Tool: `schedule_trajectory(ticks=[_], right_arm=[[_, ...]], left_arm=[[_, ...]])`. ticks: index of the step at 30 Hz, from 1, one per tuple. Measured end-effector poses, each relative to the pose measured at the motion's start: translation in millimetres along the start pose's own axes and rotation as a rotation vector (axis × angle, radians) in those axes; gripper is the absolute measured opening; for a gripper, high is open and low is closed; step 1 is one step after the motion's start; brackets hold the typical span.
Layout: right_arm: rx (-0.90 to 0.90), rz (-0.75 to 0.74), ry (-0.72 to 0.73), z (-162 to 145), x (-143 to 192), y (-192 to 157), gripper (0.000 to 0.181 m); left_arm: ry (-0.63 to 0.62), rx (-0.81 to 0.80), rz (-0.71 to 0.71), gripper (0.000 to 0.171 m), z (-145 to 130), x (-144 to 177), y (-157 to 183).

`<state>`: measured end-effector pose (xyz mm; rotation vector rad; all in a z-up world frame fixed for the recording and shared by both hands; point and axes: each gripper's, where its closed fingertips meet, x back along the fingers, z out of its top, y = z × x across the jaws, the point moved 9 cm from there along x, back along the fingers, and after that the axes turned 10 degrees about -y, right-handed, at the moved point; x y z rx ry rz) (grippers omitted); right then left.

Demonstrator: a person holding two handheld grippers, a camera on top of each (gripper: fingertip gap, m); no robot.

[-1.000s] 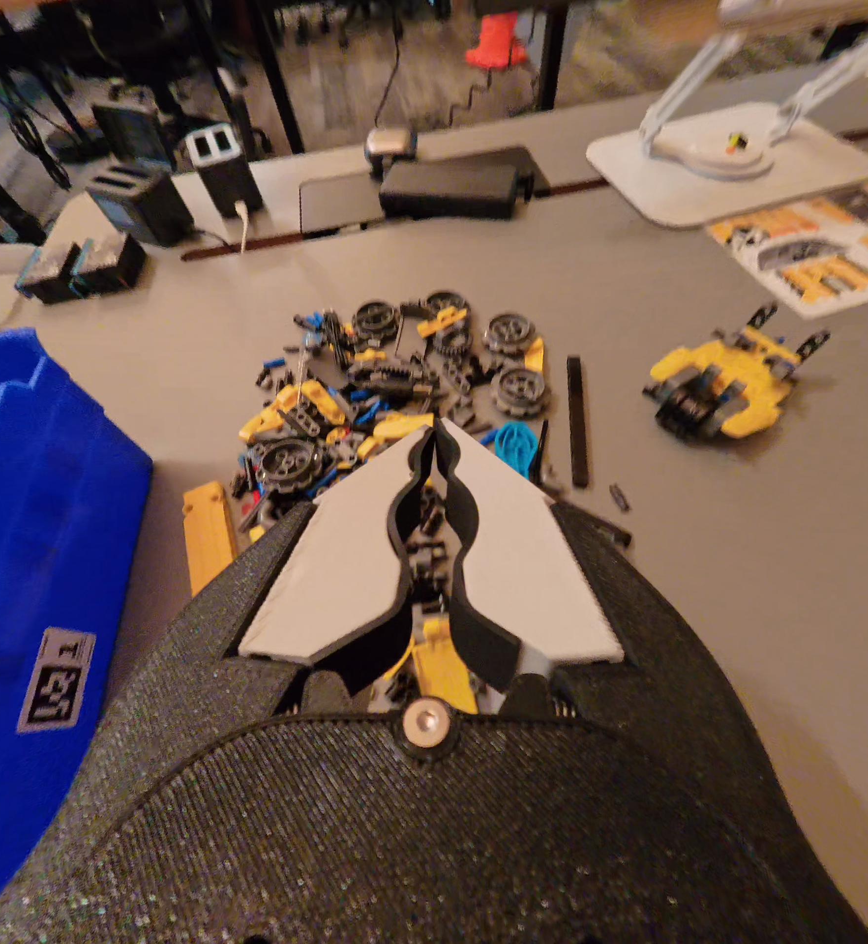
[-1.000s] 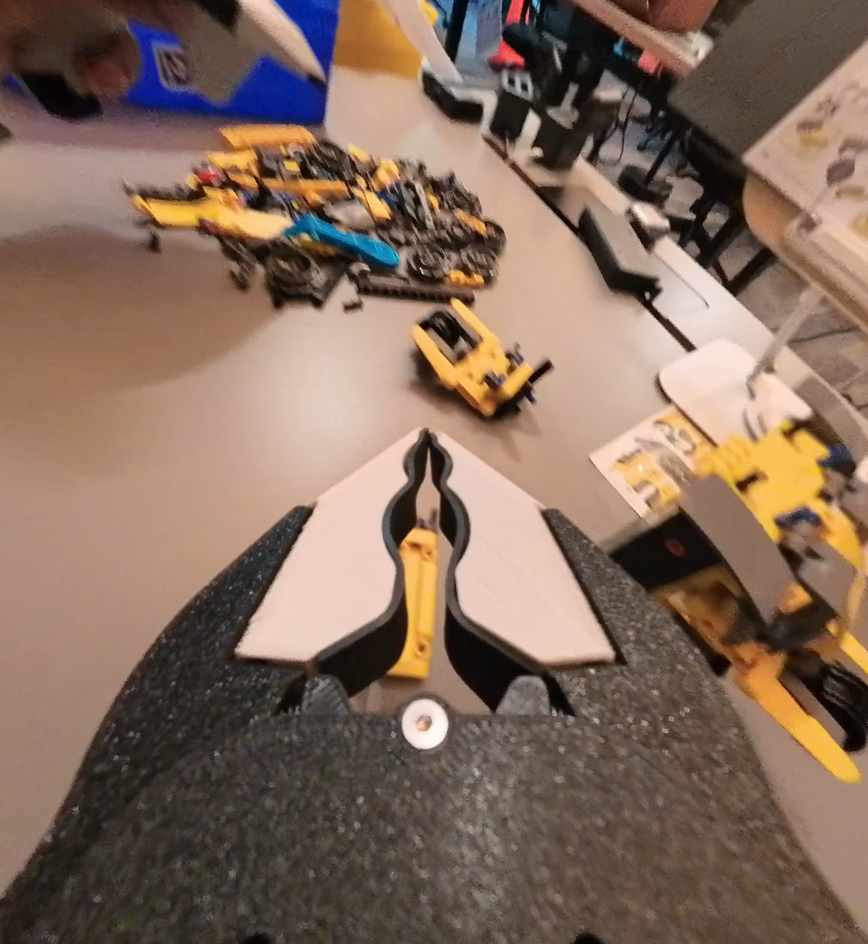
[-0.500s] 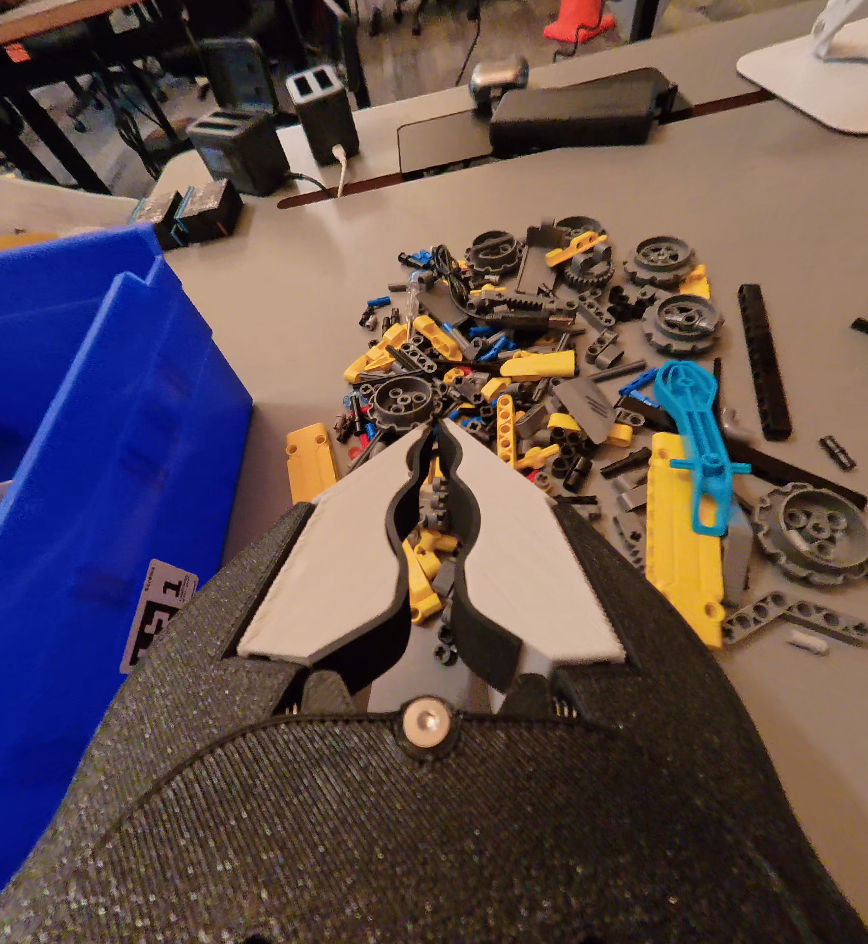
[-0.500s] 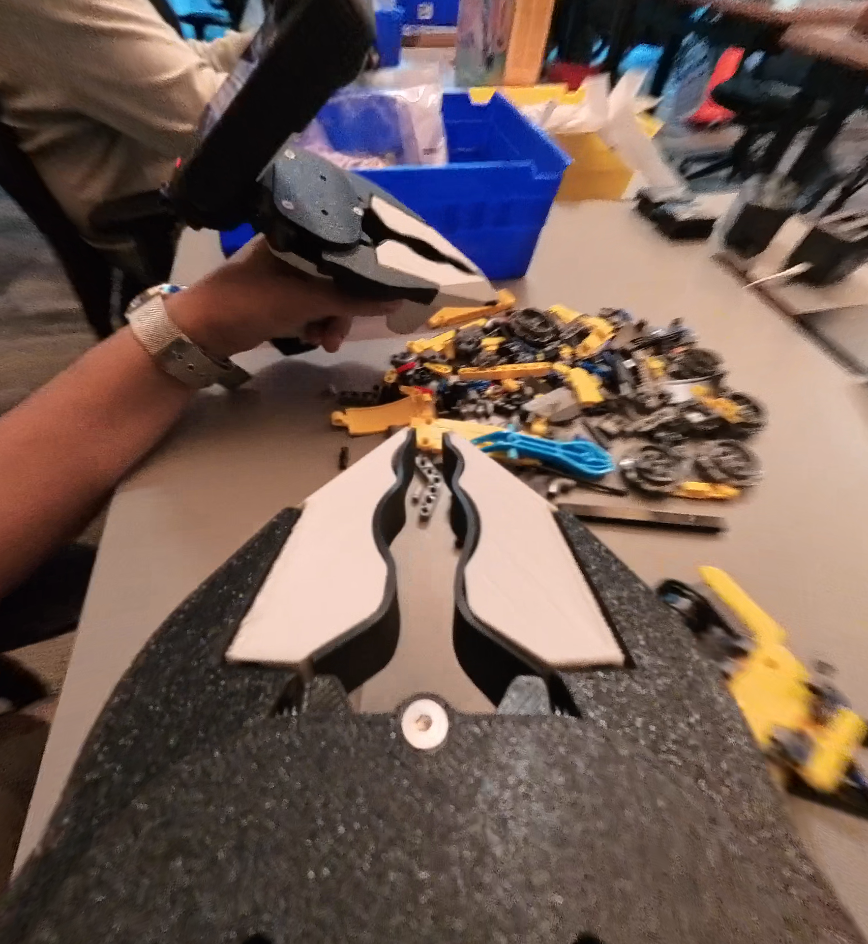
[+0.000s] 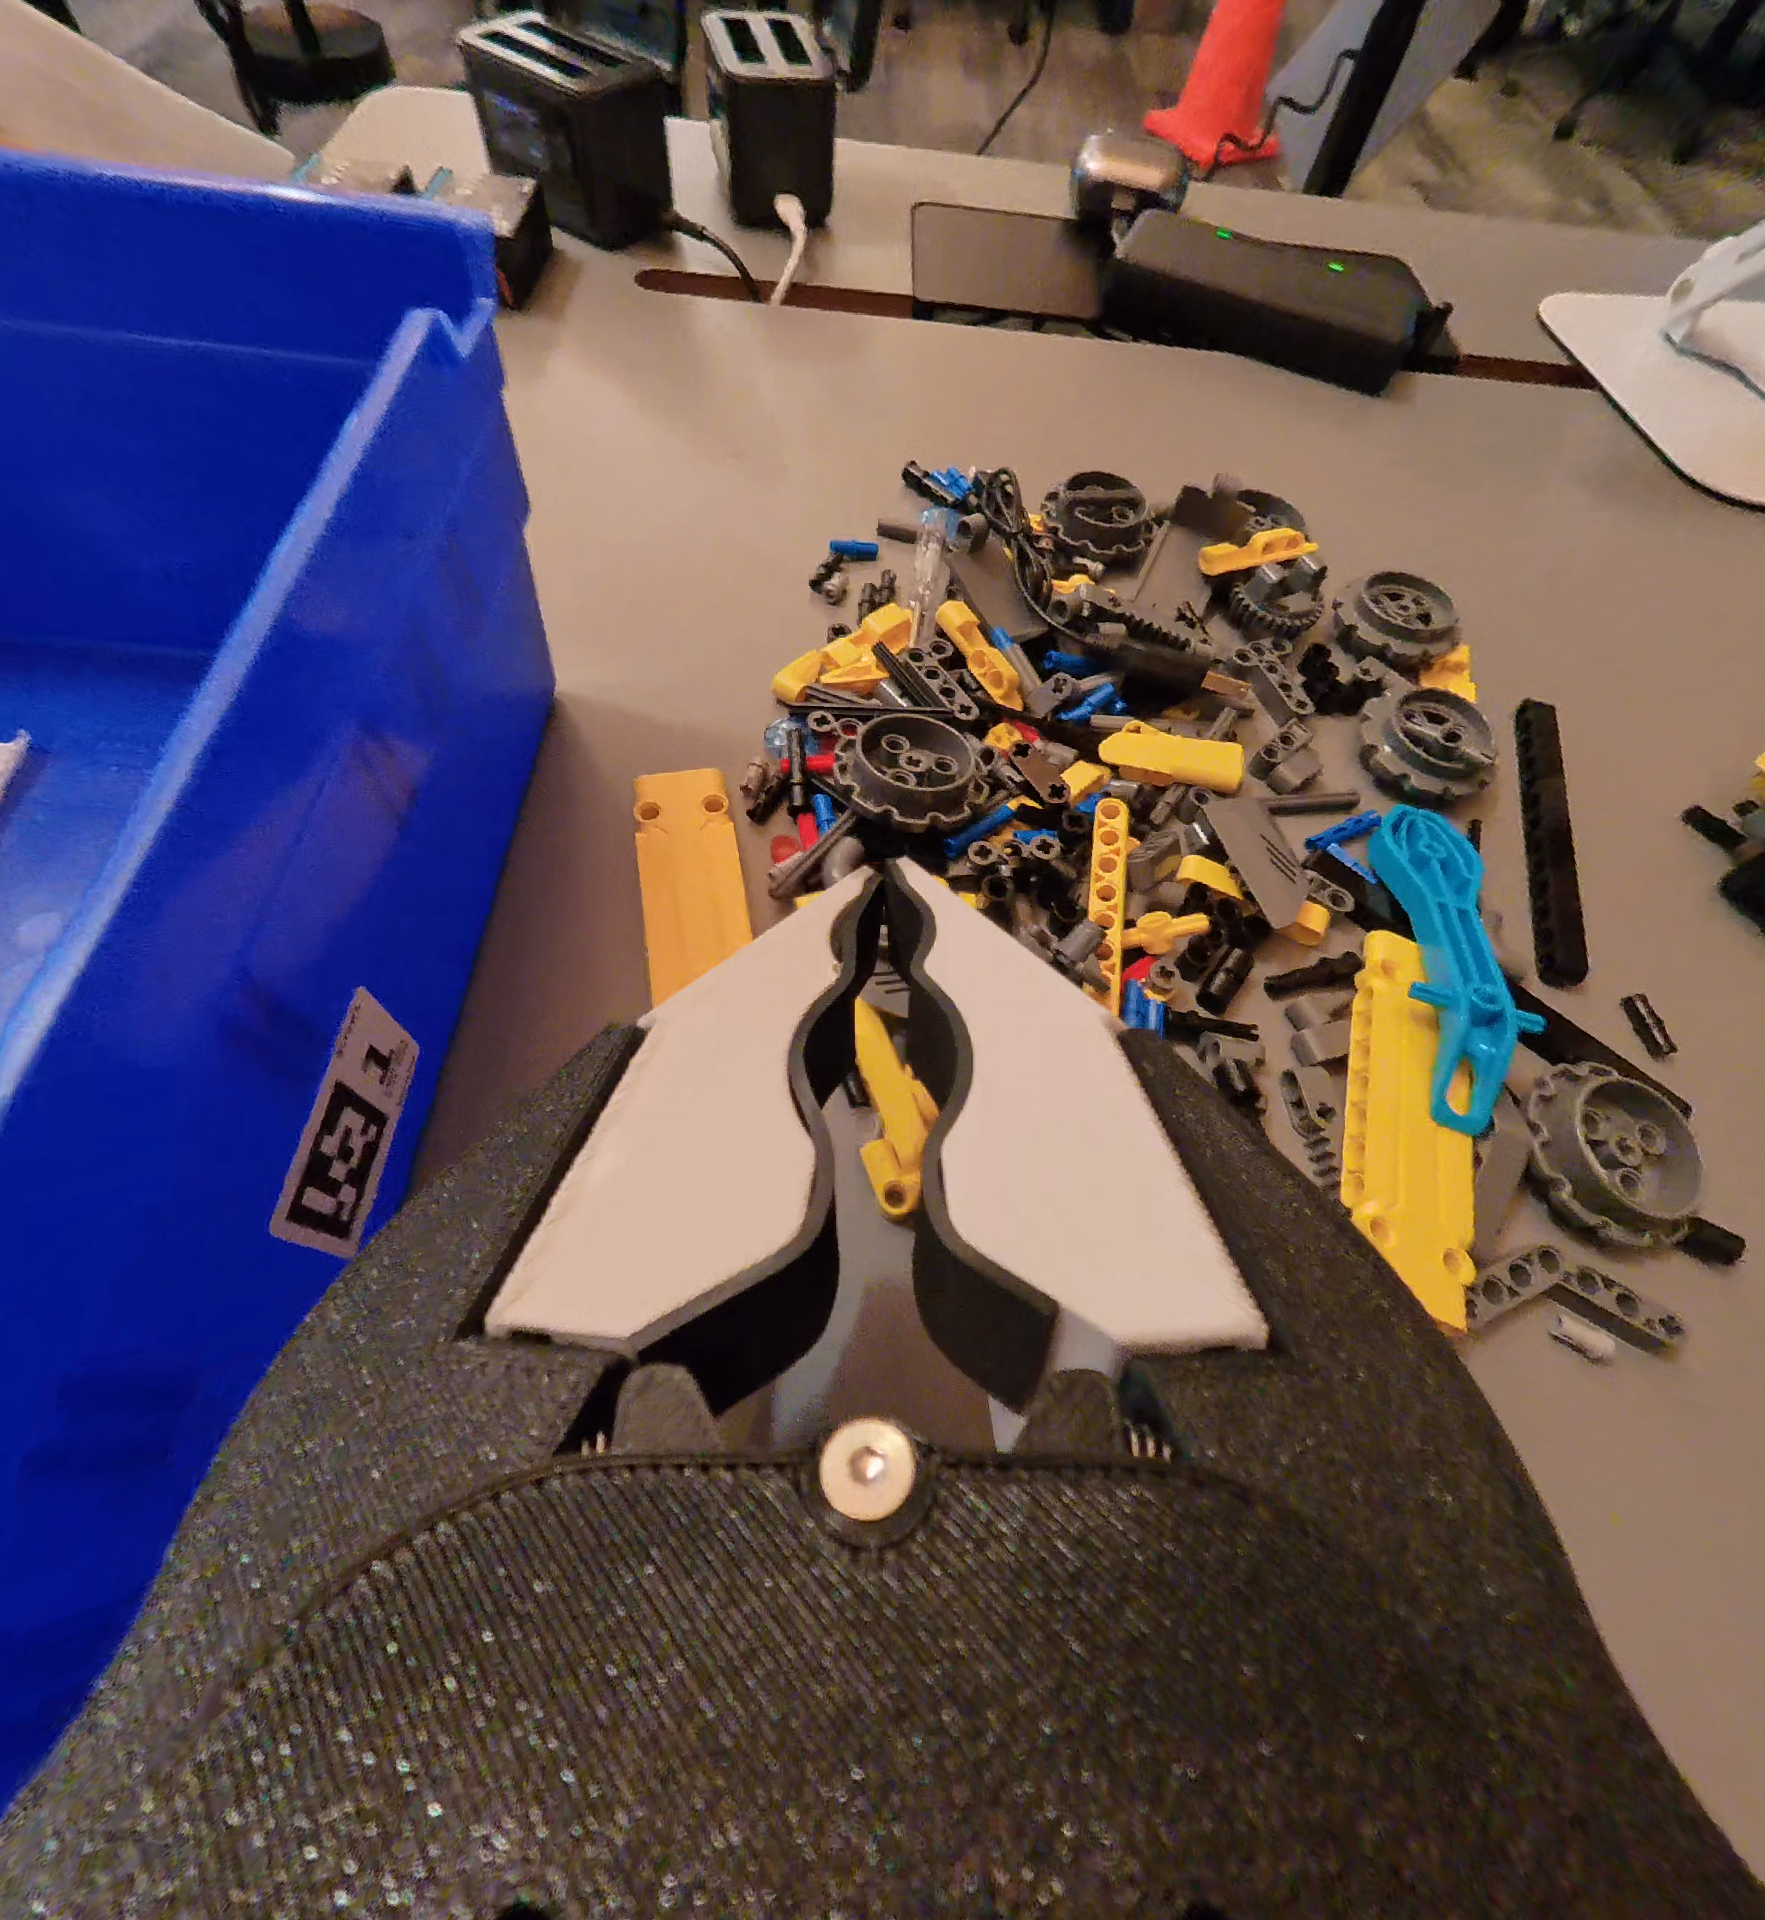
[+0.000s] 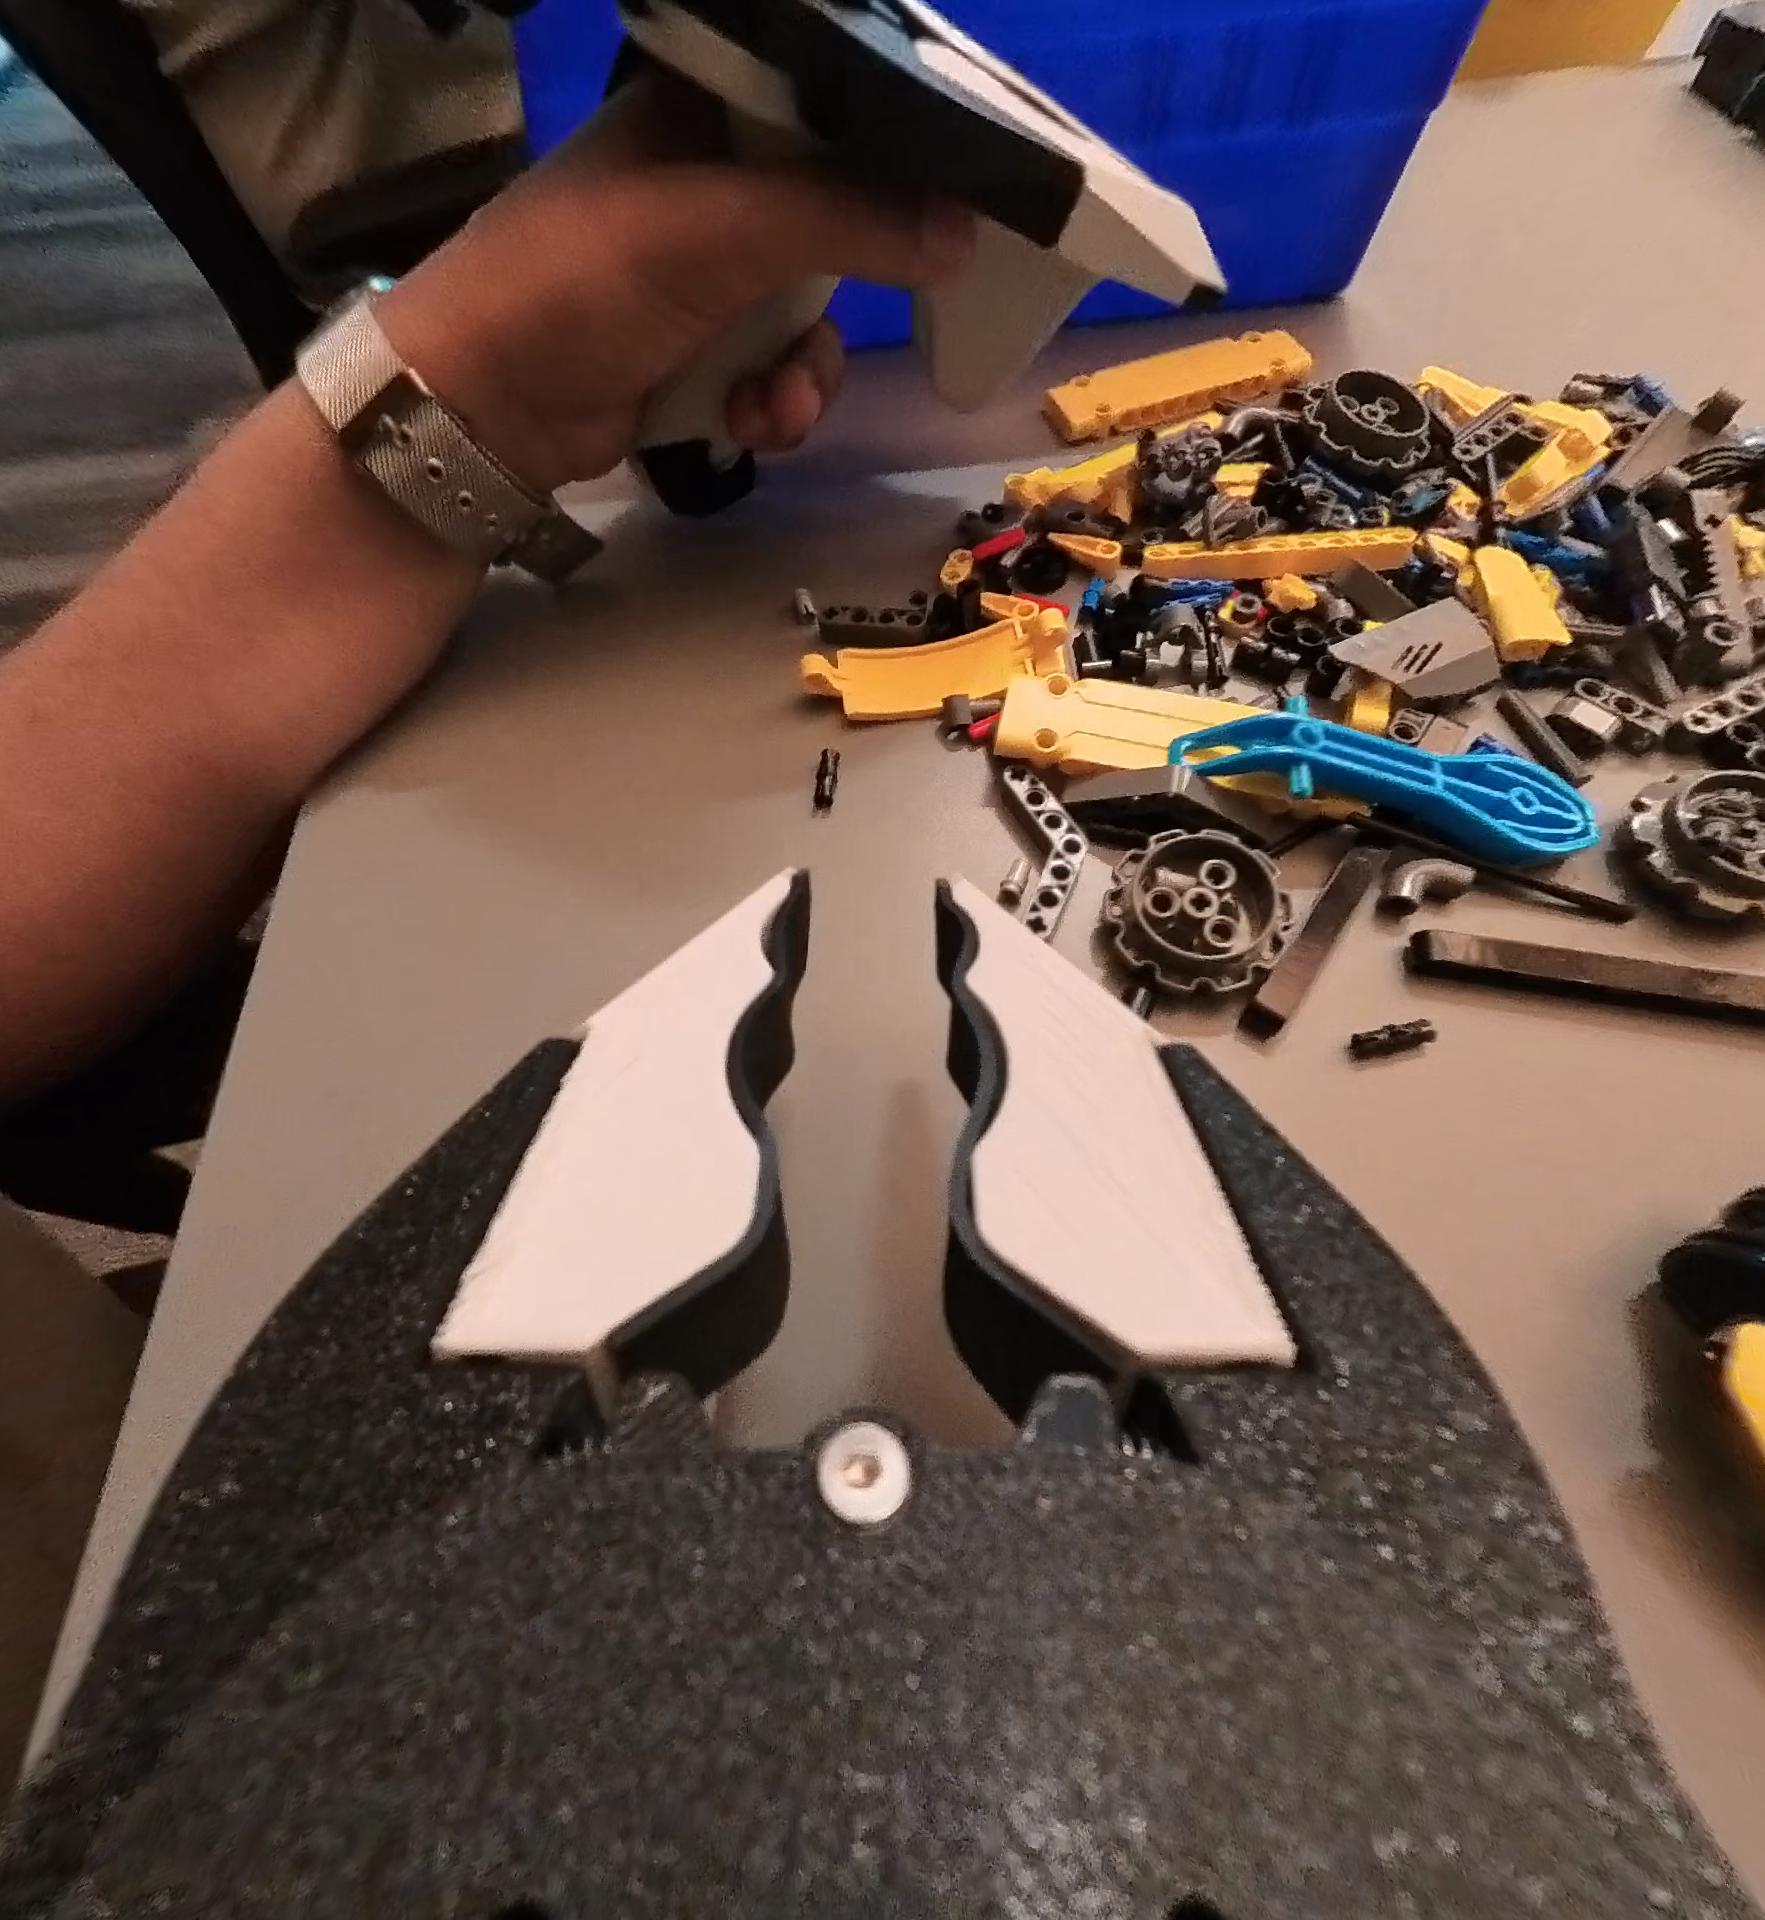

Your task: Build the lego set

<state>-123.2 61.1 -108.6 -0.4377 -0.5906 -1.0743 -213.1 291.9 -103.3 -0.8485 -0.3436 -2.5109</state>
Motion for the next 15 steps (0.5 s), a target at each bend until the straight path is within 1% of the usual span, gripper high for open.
schedule_trajectory(ticks=[2,4,9,12,15], right_arm=[[0.018,-0.015,-0.007,-1,0,-3,0.026],[0.007,-0.006,-0.001,-2,2,-2,0.028],[-0.085,0.073,0.039,-3,7,7,0.032],[-0.122,0.106,0.057,-3,9,11,0.033],[-0.127,0.113,0.058,-4,9,11,0.034]], left_arm=[[-0.021,-0.003,-0.041,0.000,-2,-2,3],[-0.046,-0.009,-0.044,0.000,-4,-5,4],[-0.075,-0.078,-0.114,0.004,-5,-9,18],[-0.132,-0.125,-0.102,0.000,-8,-13,23],[-0.147,-0.107,-0.105,0.000,-9,-14,22]])
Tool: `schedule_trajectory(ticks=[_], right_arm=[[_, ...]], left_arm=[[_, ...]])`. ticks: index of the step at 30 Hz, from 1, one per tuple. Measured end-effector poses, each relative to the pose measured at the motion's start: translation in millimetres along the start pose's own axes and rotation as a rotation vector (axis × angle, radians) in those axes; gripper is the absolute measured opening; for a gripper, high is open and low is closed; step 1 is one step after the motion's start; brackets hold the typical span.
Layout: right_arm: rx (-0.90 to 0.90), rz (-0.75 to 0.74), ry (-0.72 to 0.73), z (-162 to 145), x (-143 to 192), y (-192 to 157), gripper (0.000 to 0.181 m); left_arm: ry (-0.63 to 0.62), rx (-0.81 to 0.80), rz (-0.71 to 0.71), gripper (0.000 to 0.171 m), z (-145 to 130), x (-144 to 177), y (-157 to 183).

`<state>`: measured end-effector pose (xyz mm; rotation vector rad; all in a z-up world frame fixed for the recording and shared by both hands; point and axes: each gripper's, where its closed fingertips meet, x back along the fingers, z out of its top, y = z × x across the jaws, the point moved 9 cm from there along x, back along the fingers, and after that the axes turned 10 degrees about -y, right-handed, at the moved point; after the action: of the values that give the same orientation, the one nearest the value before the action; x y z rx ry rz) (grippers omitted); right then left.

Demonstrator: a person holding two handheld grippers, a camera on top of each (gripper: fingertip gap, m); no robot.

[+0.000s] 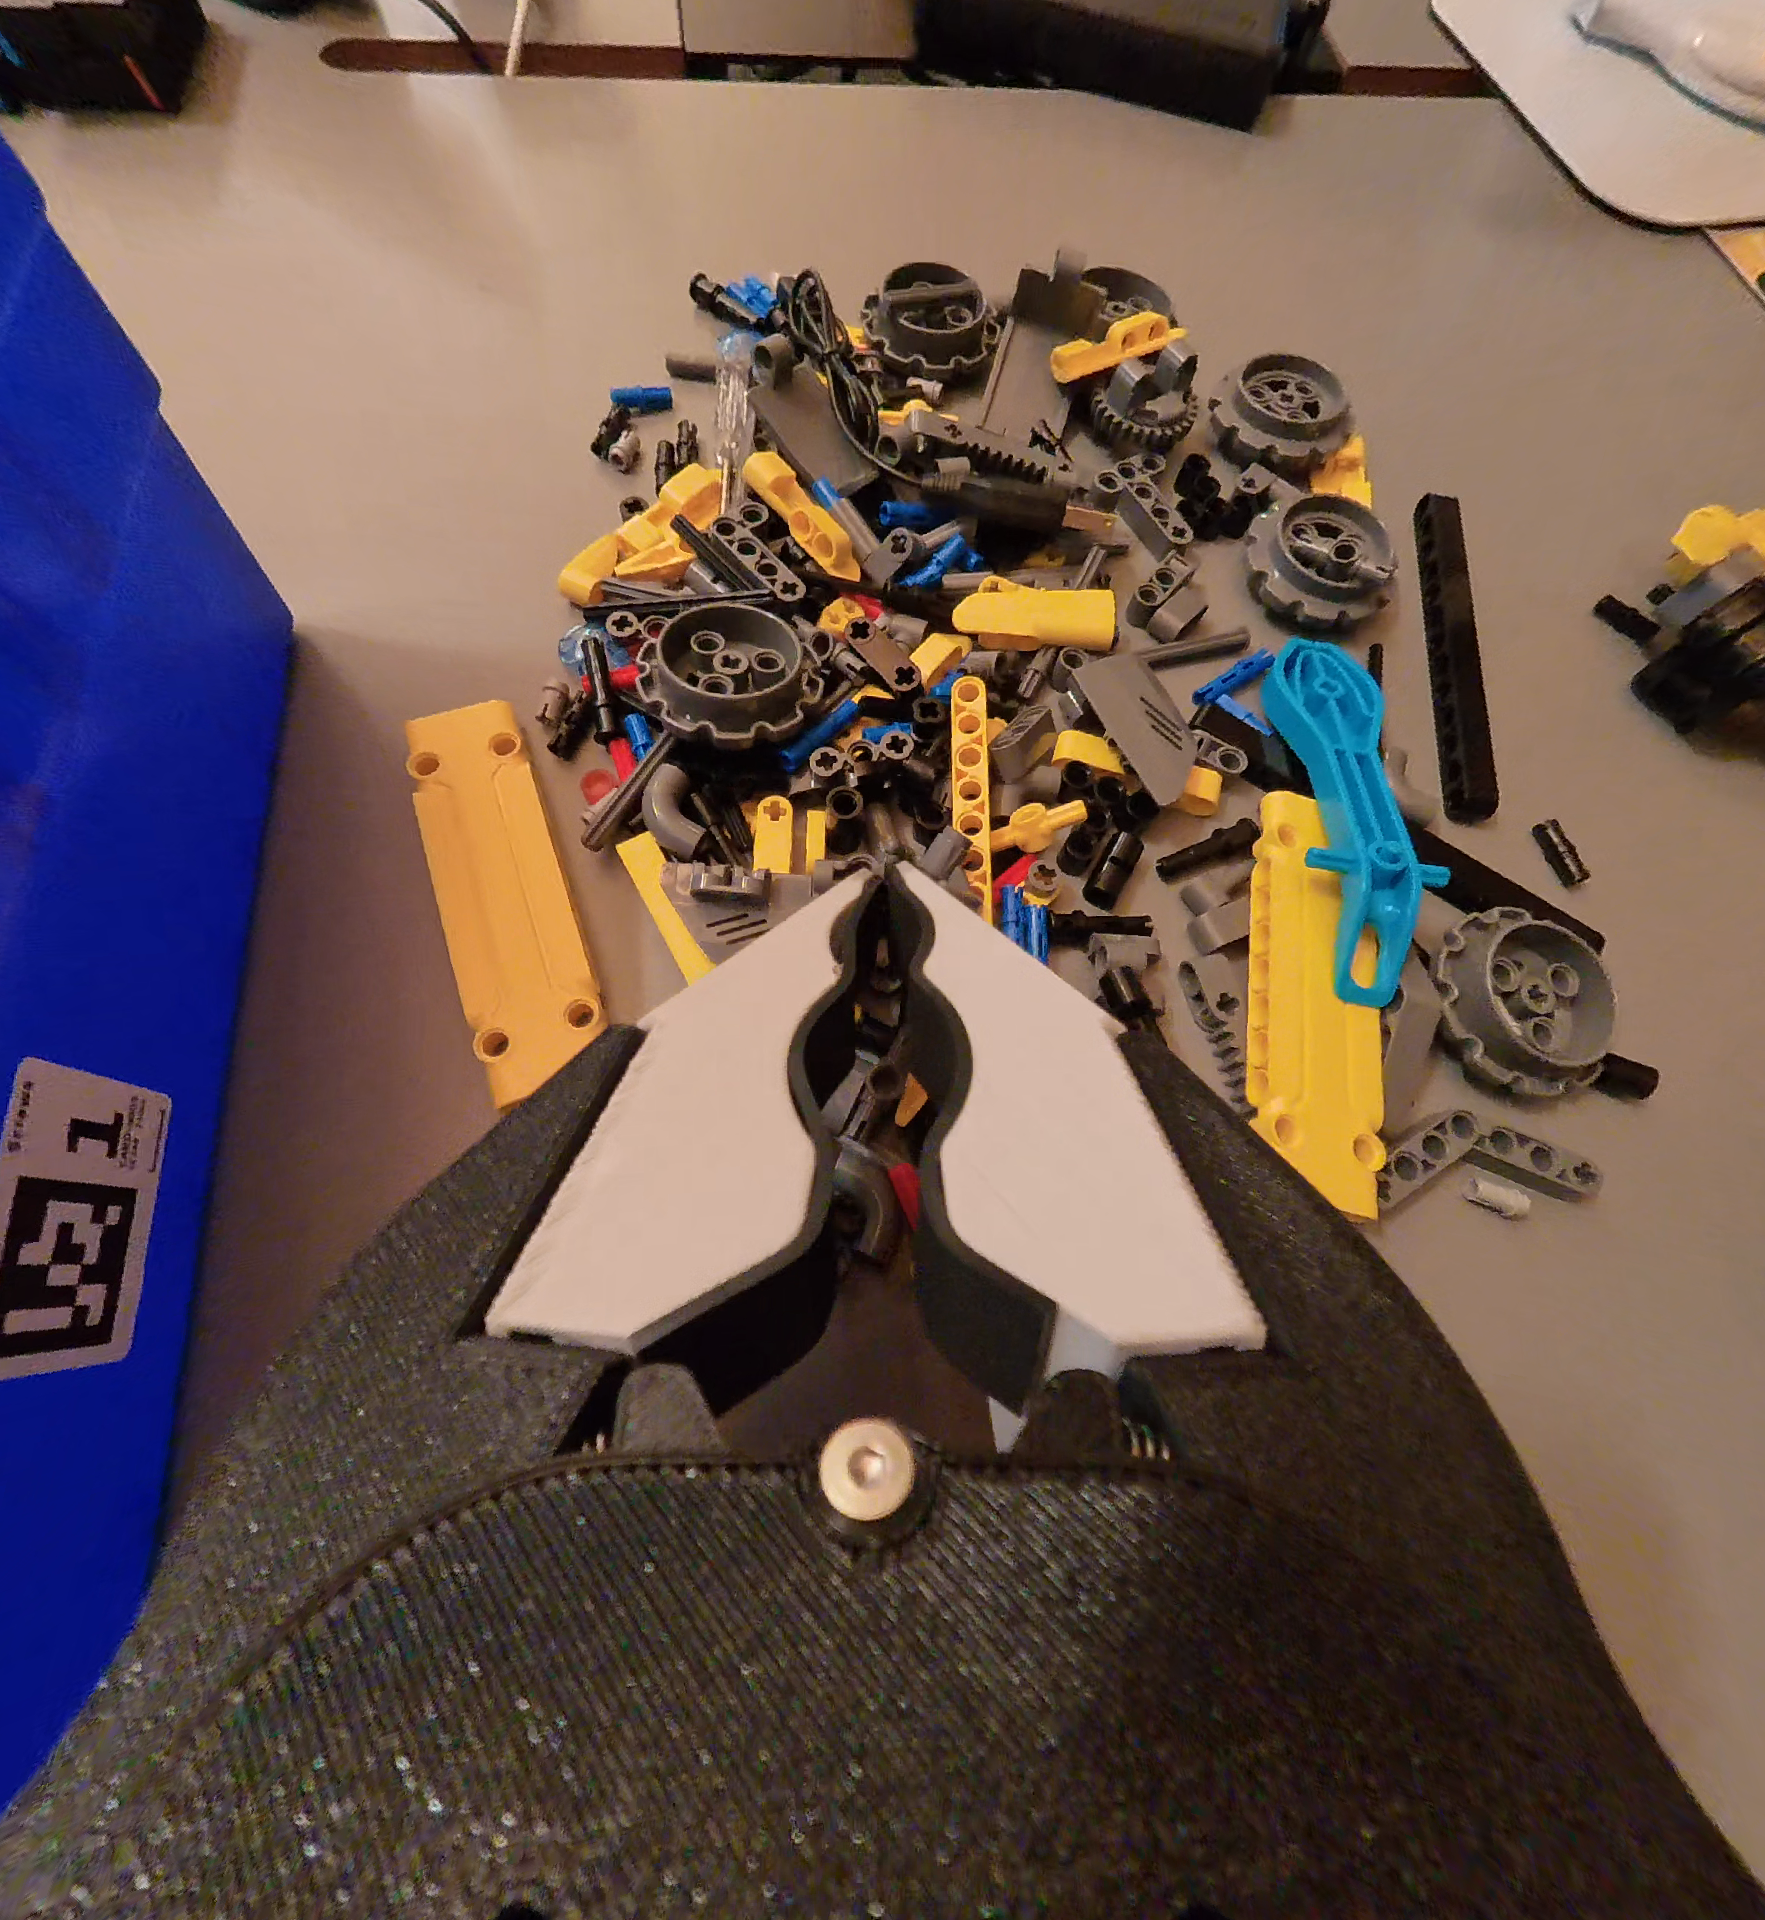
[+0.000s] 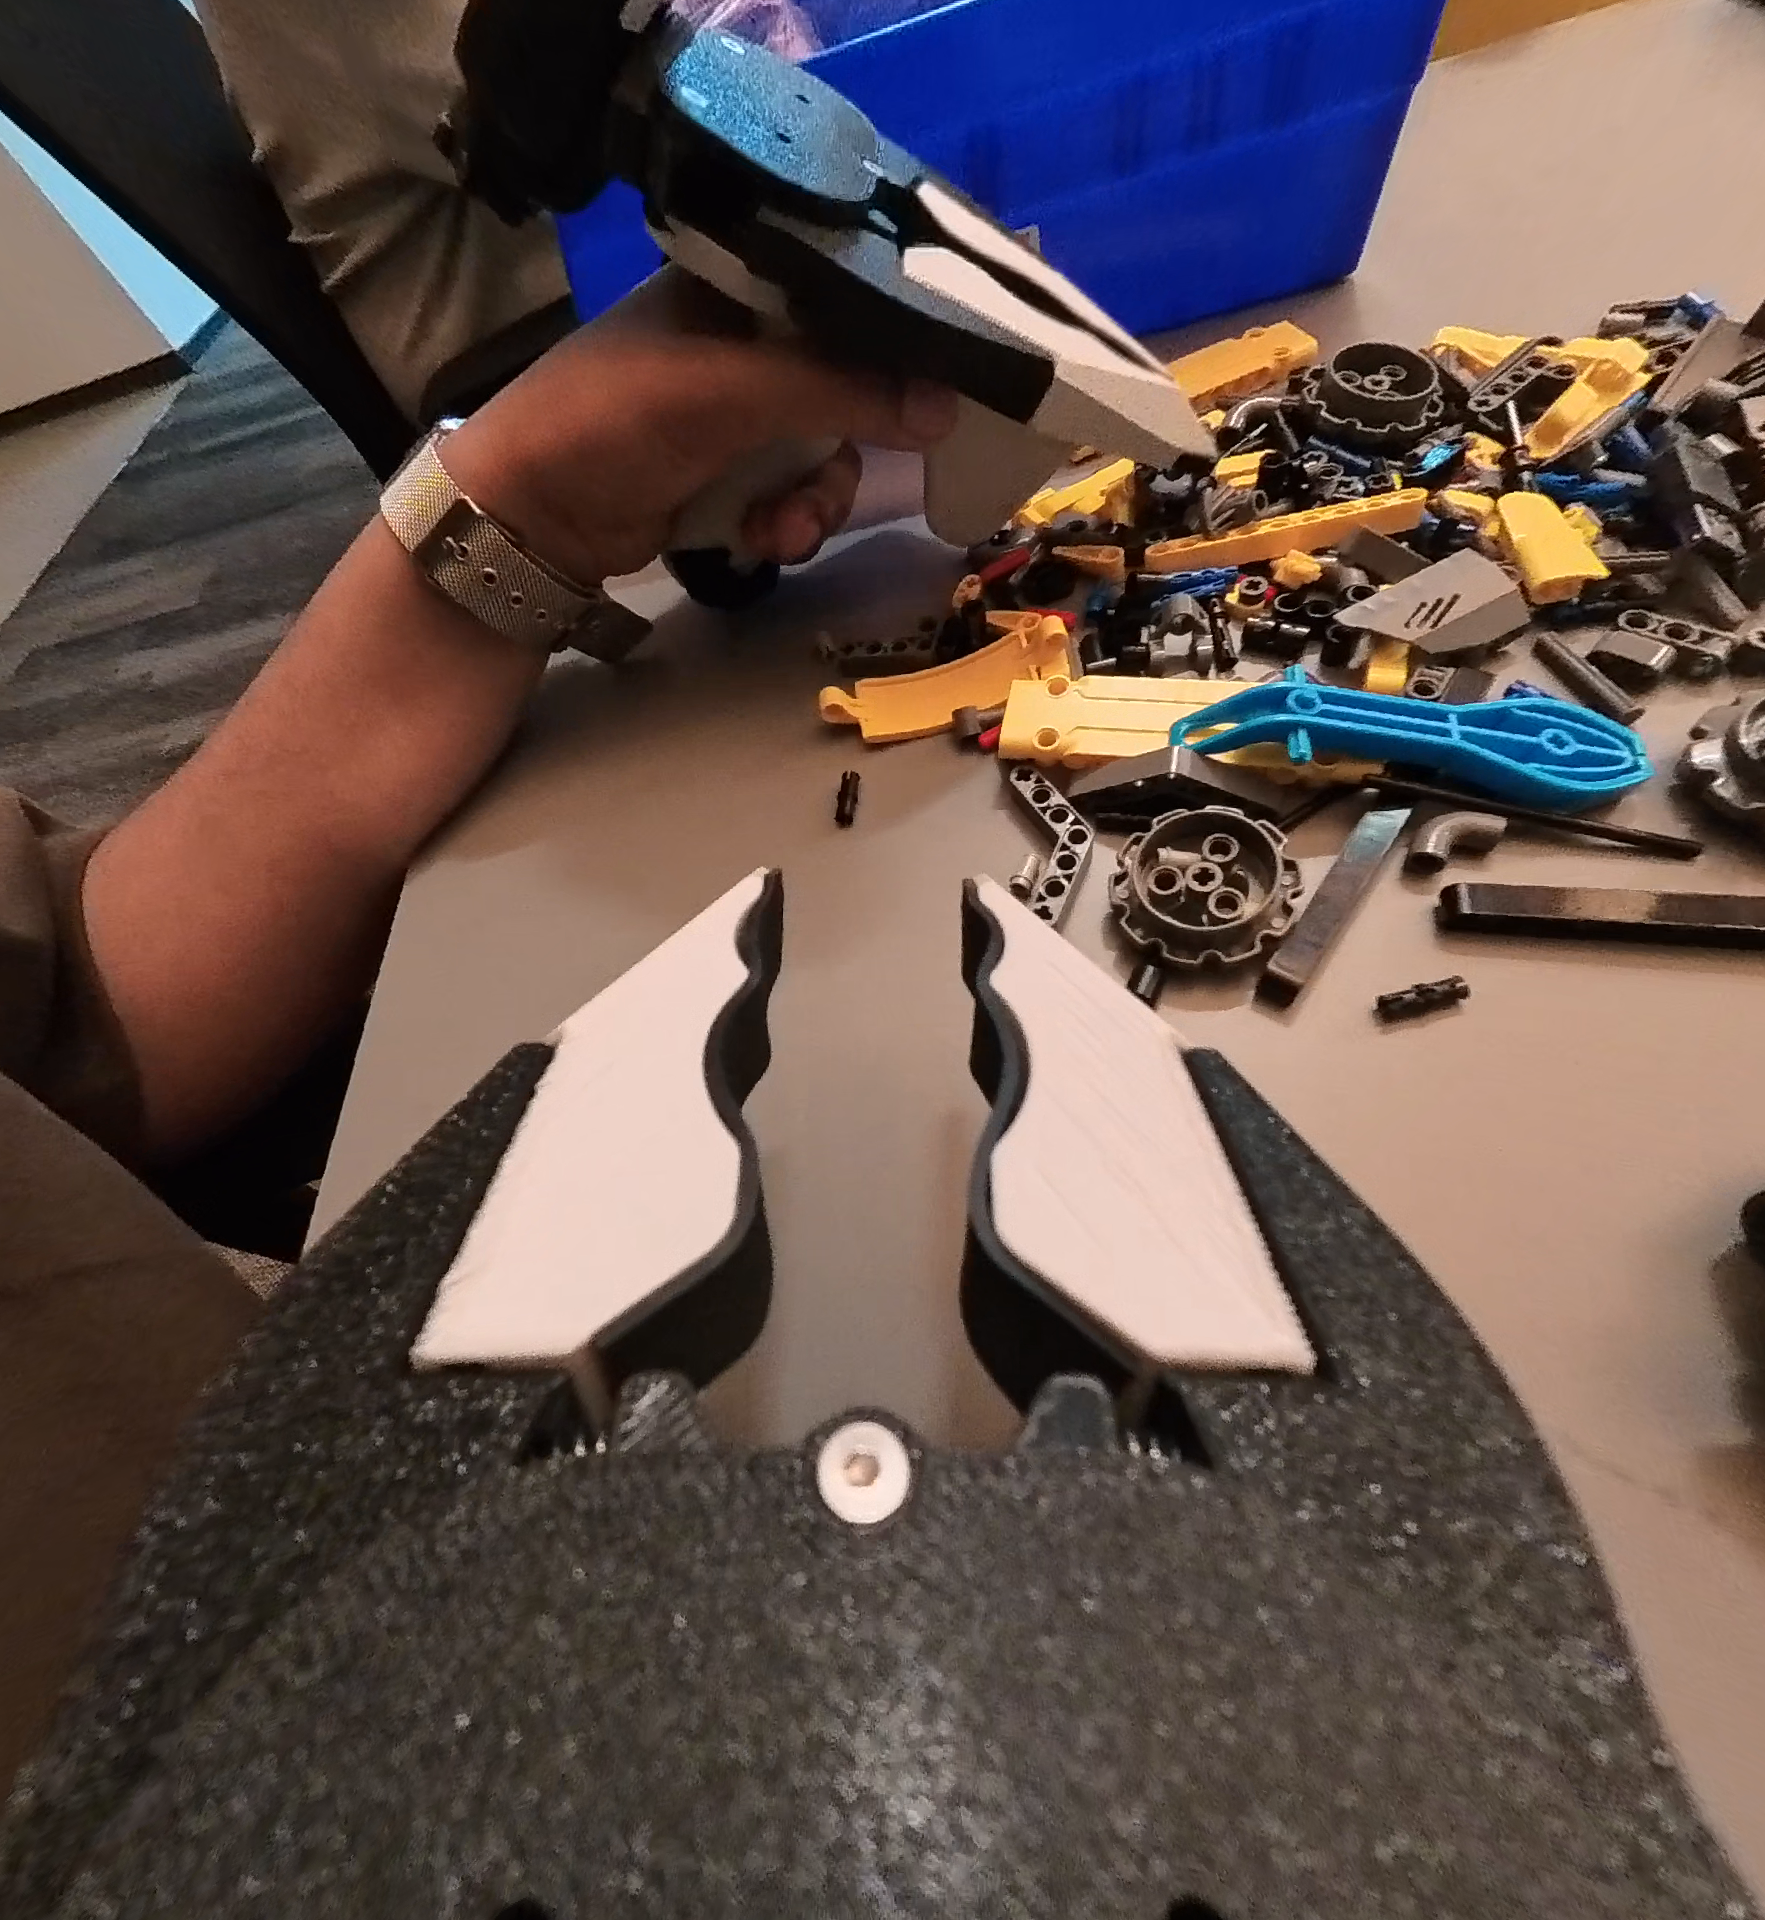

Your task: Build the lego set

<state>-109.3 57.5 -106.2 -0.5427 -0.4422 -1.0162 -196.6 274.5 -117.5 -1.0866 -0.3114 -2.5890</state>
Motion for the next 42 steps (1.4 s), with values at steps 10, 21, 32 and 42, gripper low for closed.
schedule_trajectory(ticks=[10,21,32,42], right_arm=[[0.070,-0.052,-0.048,-1,-6,-8,0.034],[0.050,-0.031,-0.021,-1,-3,-6,0.034],[0.082,-0.054,-0.049,-1,-6,-10,0.034],[0.074,-0.050,-0.047,-1,-6,-10,0.034]], left_arm=[[-0.060,-0.012,0.046,0.002,-1,-7,2],[-0.090,-0.031,0.113,0.012,-2,-10,3],[-0.096,-0.048,0.126,0.008,-2,-11,5],[-0.075,-0.041,0.121,0.003,-1,-10,3]])
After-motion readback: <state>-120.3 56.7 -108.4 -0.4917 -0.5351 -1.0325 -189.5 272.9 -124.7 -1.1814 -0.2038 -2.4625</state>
